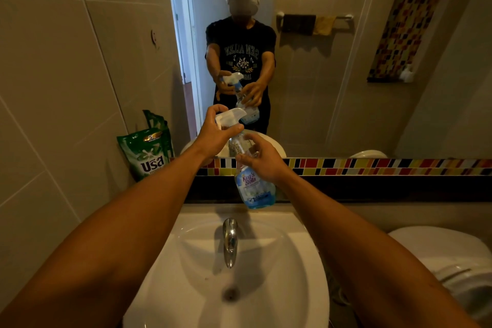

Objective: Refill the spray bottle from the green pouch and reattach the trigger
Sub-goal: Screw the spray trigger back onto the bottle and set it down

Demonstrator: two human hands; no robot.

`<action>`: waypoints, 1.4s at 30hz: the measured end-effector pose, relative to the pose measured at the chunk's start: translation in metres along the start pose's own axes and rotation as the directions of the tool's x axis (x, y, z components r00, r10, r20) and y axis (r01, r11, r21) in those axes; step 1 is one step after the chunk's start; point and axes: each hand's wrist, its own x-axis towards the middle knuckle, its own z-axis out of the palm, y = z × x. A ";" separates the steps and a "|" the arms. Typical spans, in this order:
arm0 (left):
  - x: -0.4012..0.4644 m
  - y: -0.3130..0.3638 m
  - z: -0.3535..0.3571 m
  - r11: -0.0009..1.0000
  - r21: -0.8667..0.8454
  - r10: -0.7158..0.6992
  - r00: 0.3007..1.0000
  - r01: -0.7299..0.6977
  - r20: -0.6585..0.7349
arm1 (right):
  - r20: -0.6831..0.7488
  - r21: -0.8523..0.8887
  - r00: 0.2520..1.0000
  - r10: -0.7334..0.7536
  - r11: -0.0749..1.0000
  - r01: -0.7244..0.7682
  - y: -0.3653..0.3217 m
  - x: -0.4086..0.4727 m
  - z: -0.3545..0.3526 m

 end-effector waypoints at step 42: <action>-0.010 0.003 -0.008 0.999 0.010 -0.033 0.999 0.032 0.031 | -0.011 0.026 1.000 0.020 0.999 -0.020 -0.009 -0.015 0.004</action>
